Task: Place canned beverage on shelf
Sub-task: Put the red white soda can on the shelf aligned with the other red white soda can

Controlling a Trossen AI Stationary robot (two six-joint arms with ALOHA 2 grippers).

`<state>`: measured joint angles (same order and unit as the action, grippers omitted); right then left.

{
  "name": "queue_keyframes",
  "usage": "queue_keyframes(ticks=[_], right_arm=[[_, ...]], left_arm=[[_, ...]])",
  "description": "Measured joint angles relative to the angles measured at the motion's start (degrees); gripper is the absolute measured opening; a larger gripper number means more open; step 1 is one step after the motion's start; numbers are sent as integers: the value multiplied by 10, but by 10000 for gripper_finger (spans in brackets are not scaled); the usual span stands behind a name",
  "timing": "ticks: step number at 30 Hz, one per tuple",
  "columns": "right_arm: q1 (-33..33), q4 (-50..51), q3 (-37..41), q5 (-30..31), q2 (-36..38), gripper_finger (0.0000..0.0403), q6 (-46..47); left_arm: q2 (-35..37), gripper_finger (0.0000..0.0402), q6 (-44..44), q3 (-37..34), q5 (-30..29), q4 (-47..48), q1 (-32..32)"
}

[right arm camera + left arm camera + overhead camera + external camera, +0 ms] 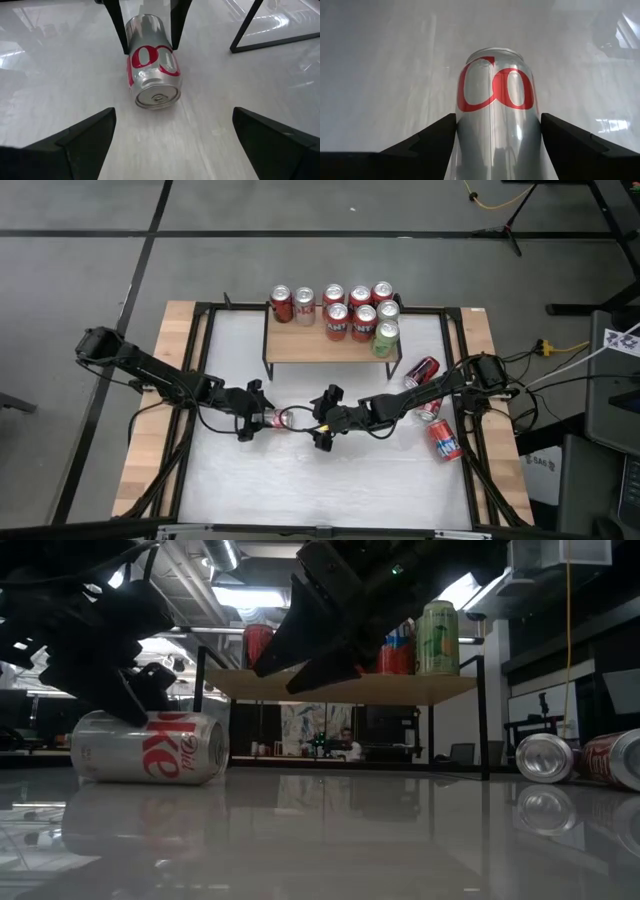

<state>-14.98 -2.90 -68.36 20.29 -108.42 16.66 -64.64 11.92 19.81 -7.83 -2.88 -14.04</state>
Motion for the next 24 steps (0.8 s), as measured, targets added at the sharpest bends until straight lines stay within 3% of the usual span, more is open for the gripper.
queue_keyframes(ticks=[7, 18, 24], right_arm=[[0, 0, 0, 0, 0, 392, 0], [0, 0, 0, 0, 0, 392, 0], [0, 0, 0, 0, 0, 392, 0]], left_arm=[[0, 281, 0, 0, -10, -4, 0], [0, 351, 0, 0, -15, -2, 0], [0, 358, 18, 0, 24, 9, 0]])
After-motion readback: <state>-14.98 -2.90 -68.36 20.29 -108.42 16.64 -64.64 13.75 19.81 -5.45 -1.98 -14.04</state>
